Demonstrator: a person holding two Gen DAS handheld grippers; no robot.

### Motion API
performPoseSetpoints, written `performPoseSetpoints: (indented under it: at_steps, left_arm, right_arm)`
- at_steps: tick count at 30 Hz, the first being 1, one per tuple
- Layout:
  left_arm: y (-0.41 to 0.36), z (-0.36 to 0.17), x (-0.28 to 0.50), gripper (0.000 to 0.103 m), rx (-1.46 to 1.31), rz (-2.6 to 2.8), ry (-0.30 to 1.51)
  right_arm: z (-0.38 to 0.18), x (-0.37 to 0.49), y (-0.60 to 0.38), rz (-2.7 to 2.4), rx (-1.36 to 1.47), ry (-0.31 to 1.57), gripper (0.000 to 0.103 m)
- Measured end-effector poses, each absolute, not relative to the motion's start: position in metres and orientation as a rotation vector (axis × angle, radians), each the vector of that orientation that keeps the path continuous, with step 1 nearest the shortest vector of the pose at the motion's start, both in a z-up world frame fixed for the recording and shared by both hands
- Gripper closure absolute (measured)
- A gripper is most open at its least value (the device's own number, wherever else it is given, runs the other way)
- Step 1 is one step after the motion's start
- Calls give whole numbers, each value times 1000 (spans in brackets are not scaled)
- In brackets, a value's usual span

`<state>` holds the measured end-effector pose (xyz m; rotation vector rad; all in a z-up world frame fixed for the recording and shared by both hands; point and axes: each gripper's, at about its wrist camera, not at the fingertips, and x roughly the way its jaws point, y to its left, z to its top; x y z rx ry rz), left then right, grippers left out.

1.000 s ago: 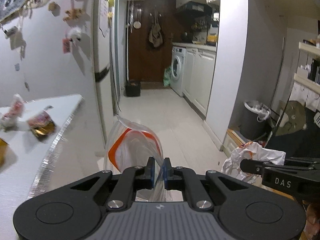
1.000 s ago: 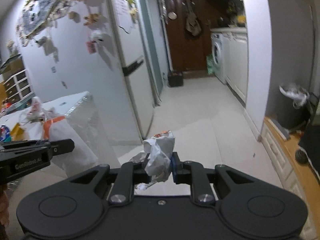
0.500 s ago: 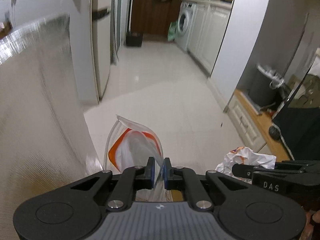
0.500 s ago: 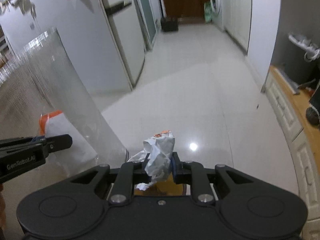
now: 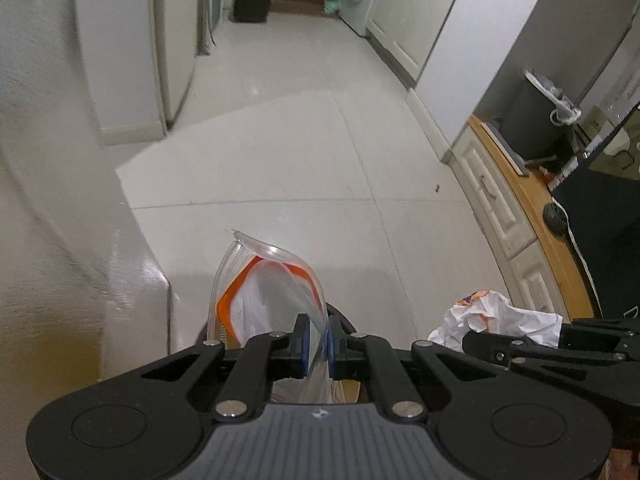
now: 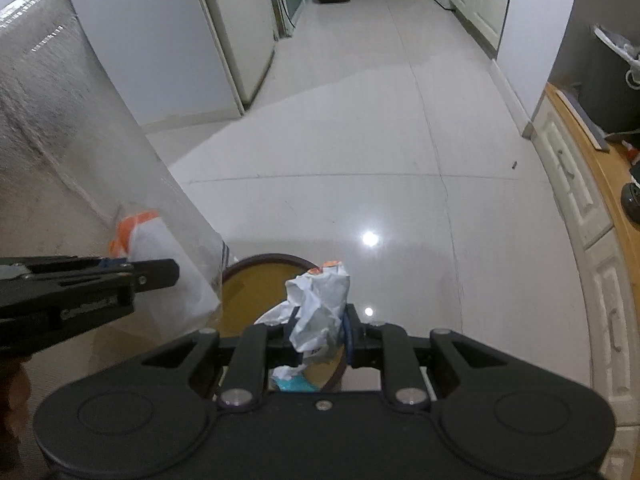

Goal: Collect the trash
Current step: 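Carry the plastic bag and tissue over the trash bin with both tools, then open the left tool over the bin while the right tool releases the tissue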

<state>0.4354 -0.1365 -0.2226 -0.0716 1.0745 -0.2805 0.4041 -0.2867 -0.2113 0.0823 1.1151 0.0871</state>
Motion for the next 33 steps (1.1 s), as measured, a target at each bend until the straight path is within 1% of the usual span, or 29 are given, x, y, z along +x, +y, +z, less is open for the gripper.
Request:
performPoseSetpoints:
  at_steps: [4,6,7,8,11,15,19,25,26,28,29,30,31,33]
  left_arm:
    - [-137,-241,445,91,-96,-312,1084]
    - [-136,-251,450,79,-88,-297,1109]
    - [-134,-255,452,68,-85,-284,1119]
    - [-133,-259,454,61,-81,-272,1128]
    - [-125,-268,459,55,-70,-240,1163]
    - [-115,-275,463,51,-40,-202,1195]
    - [-103,-277,465,44,-20,-167,1213]
    - [-89,-276,465,38,-2,-133,1224]
    - [-88,-276,465,36,0,-128,1224]
    - [-87,-276,465,33,4,-119,1225]
    - [-85,-276,466,32,6,-114,1225]
    - [-84,-276,466,31,7,-109,1227]
    - [-83,-276,466,29,8,-103,1228]
    - [-83,-276,465,27,10,-94,1229]
  right_arm:
    - [-219,409,-289,76,77,1139,84]
    - [-221,411,-289,73,73,1149,84]
    - [-224,413,-289,71,73,1155,84]
    - [-227,415,-289,69,73,1163,84]
    - [-235,418,-289,75,77,1179,84]
    - [-246,424,-283,97,77,1205,84]
    - [-256,429,-272,132,69,1222,83]
    - [-264,433,-262,150,72,1206,76]
    - [-265,434,-261,148,76,1194,72]
    - [-265,434,-260,148,88,1166,60]
    - [-265,434,-260,144,95,1153,47]
    - [-265,434,-260,138,95,1143,38]
    - [-265,433,-258,138,88,1140,36]
    - [-265,435,-258,137,66,1145,27]
